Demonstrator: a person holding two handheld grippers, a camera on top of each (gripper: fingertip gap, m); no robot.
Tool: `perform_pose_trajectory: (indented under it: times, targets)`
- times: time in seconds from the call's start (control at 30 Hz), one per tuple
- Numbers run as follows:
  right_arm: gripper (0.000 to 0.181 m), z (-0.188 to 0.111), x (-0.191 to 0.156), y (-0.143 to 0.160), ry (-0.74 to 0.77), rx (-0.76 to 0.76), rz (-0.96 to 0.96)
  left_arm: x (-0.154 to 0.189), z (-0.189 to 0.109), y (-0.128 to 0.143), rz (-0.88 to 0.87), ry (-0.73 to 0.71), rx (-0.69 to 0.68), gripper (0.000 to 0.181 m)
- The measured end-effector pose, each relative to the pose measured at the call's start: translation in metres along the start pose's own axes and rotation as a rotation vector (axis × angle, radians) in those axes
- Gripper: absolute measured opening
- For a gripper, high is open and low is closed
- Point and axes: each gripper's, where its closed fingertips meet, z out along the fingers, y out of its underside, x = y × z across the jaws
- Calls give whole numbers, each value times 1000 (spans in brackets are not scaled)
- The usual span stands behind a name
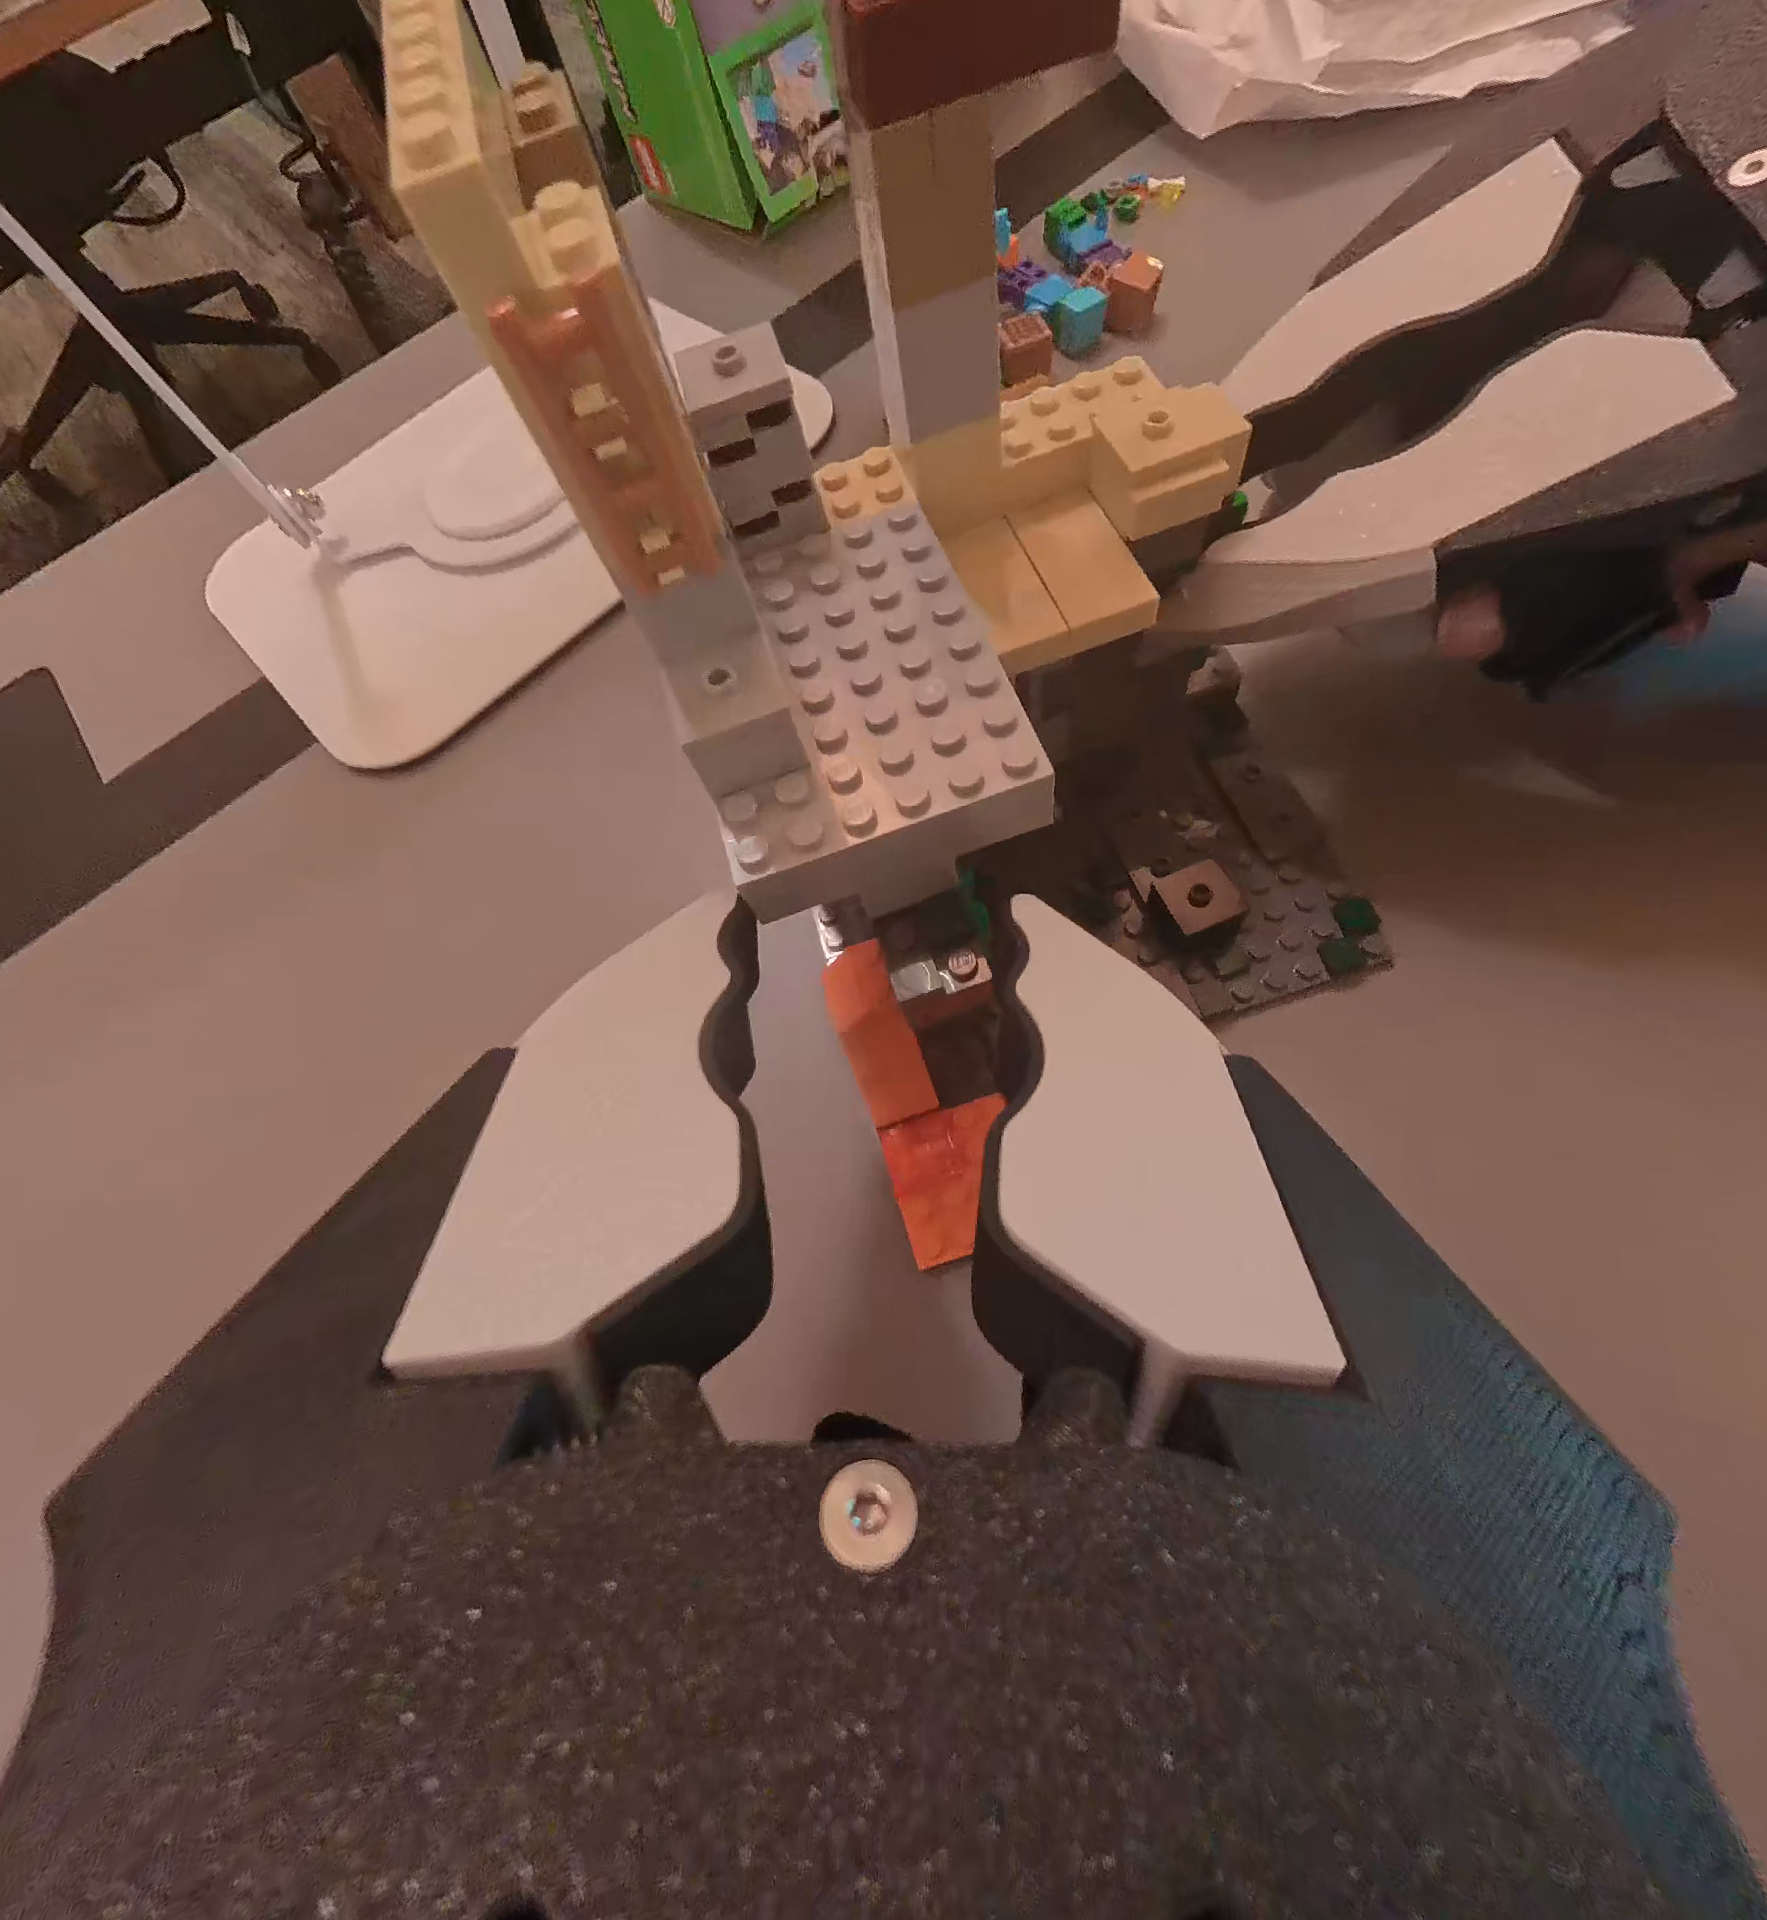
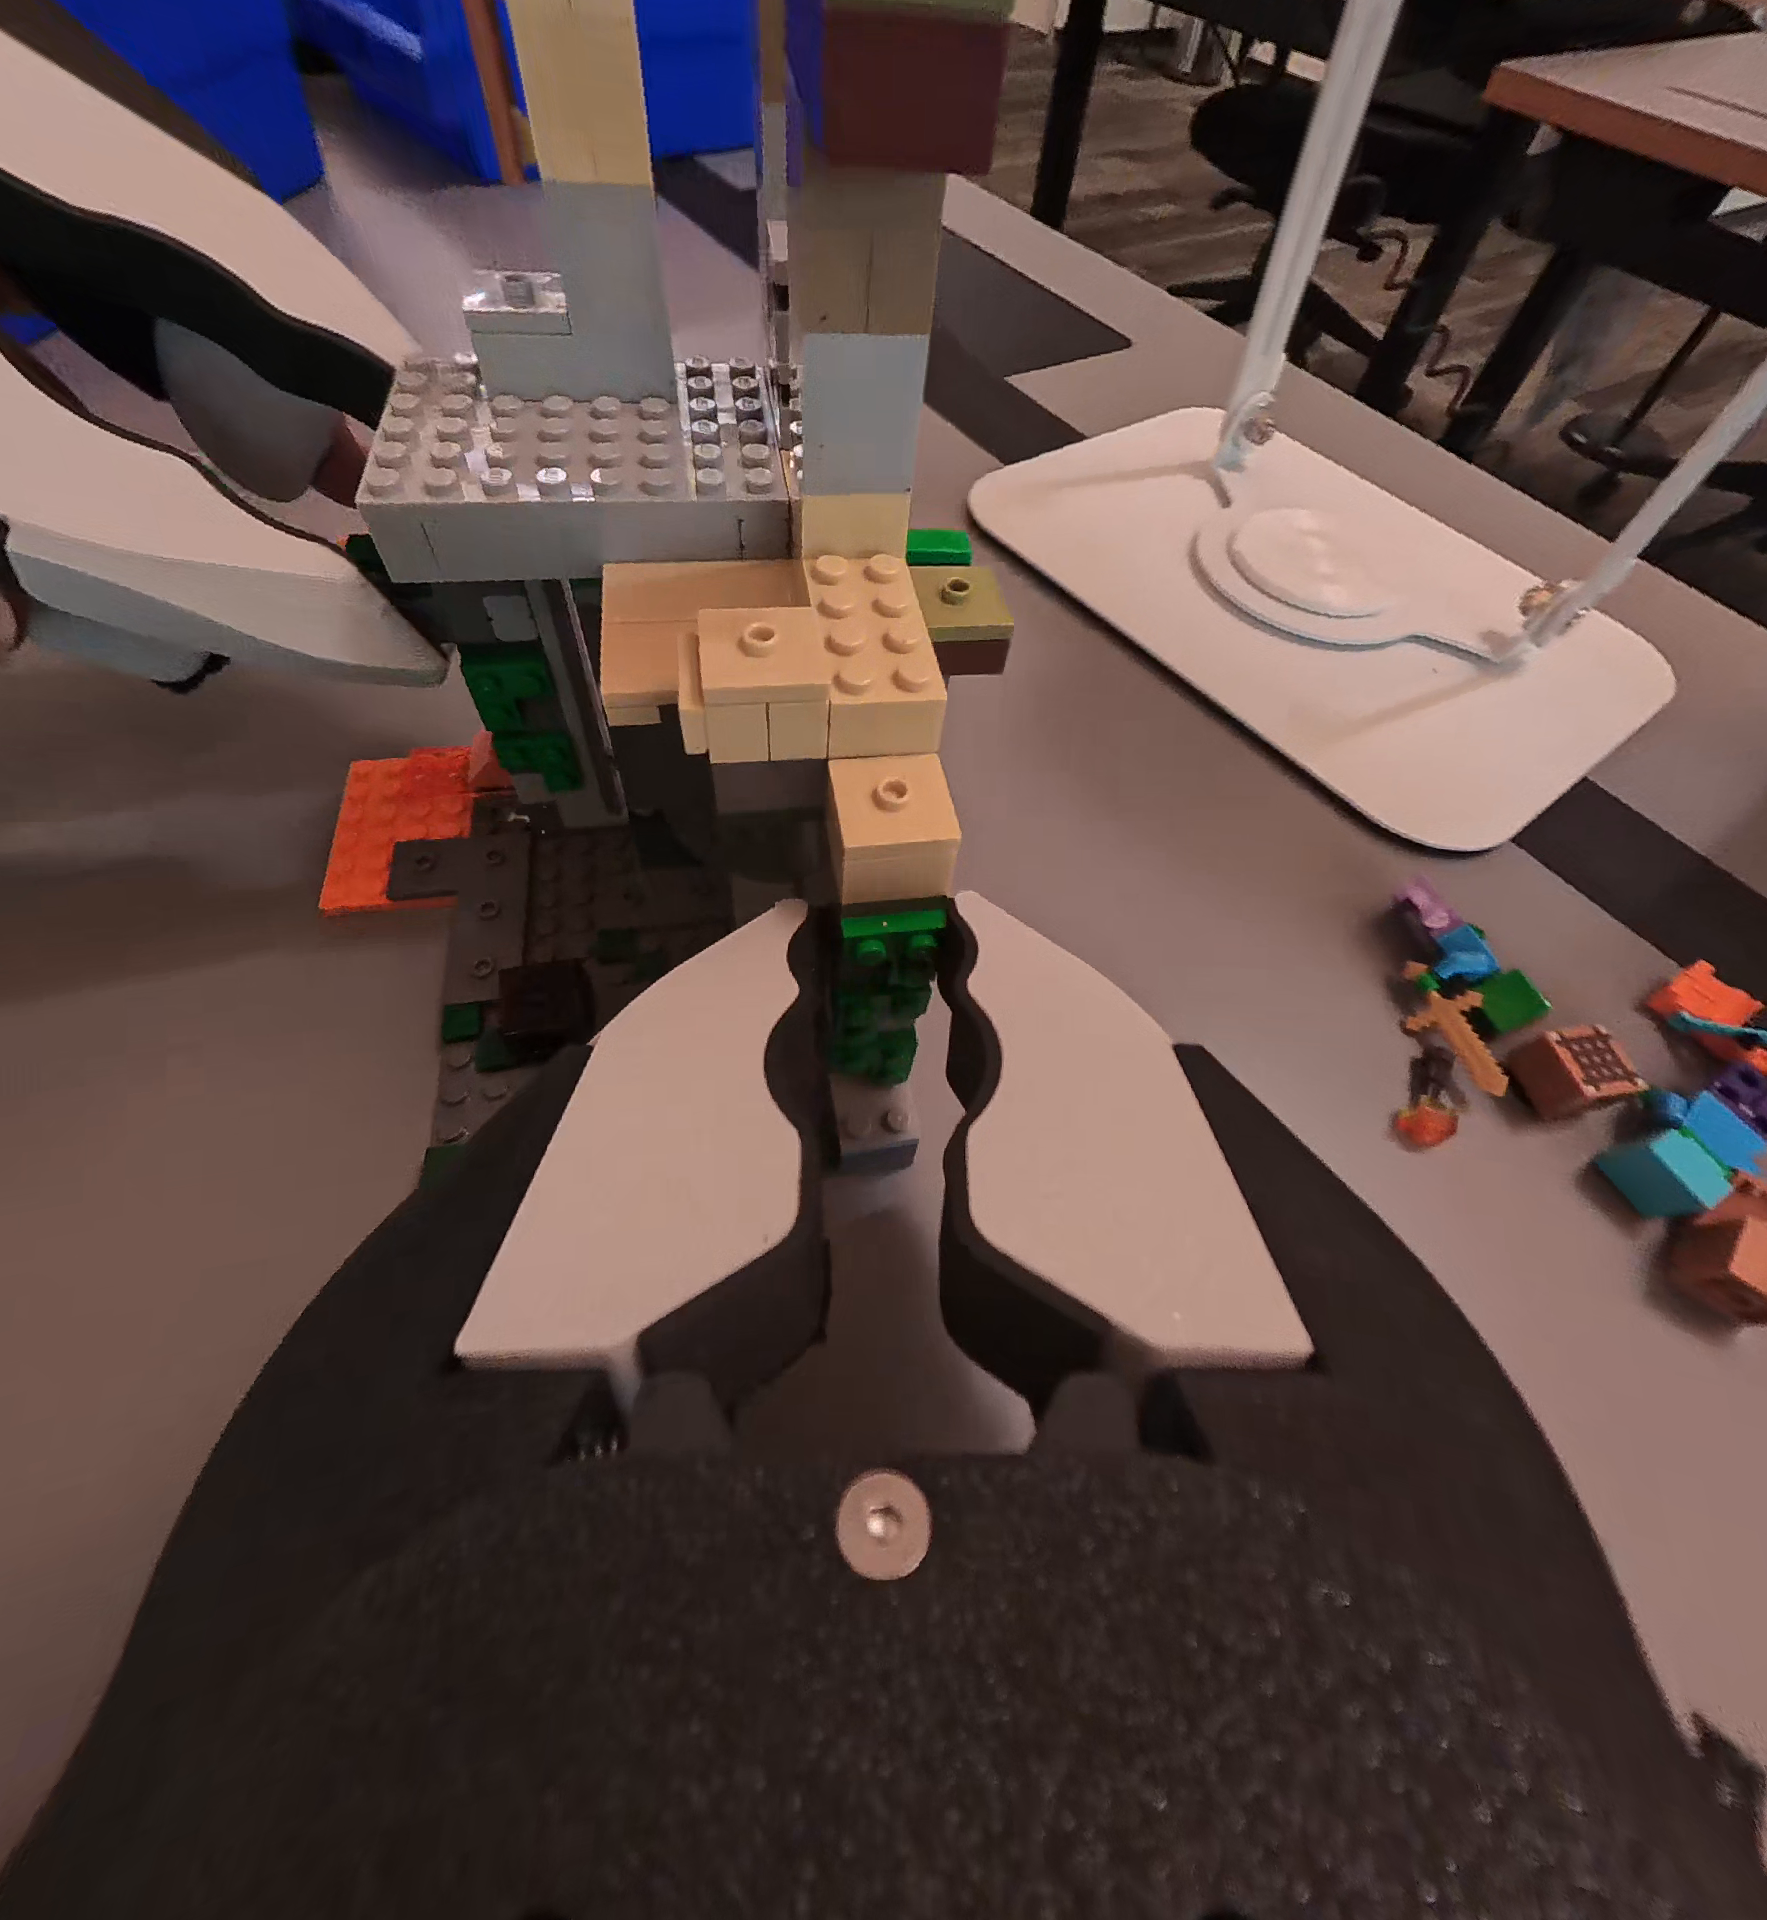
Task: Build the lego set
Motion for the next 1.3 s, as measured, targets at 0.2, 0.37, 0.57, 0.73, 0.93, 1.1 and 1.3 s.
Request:
perform_pose_trajectory:
  times: [0.2,0.37,0.57,0.73,0.93,1.1,1.3]
  targets:
    - [19,1,22,3,21,7,83,-8,24,-14,27,16,48,43]
    - [18,1,32,3,42,19,93,-17,41,-23,39,16,74,42]
    - [18,15,39,-2,-6,27,101,-28,45,-24,3,-10,106,42]
    - [19,32,41,-9,-13,25,93,-45,45,-22,-14,-45,114,41]
    - [18,35,38,-11,13,34,69,-52,45,-21,-23,-26,138,43]
    - [27,10,34,-39,-37,207,71,-57,22,-28,-38,-53,215,50]
    - [25,-38,99,-73,188,276,-138,-64,-20,-49,-42,-114,374,43]
